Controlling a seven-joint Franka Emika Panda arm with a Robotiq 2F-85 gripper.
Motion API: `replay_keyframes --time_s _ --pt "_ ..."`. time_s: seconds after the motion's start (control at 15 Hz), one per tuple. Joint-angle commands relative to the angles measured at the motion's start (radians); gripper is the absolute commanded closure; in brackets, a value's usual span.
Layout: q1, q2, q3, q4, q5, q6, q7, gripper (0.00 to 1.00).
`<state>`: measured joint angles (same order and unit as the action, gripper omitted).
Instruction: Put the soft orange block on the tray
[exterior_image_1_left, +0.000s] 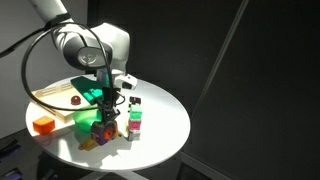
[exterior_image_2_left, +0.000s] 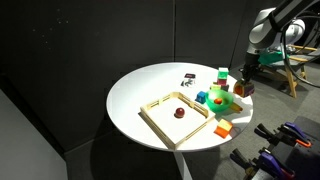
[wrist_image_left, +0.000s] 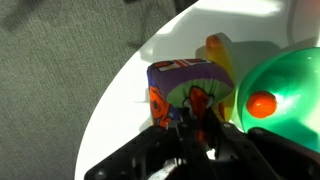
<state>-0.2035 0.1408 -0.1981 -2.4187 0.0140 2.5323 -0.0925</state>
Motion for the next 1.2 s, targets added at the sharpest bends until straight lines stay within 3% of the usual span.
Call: replay_keyframes --time_s 0.0,0.67,1.13 --pt "0.001 -0.070 0.033 -0.023 0.070 -0.036 -0.067 0.94" --pt "0.059 -0.103 0.098 -0.023 0.194 -0.022 -0.166 0.94" --pt "0.118 -0.104 0.138 -0.028 0.144 0.000 -0.121 0.95"
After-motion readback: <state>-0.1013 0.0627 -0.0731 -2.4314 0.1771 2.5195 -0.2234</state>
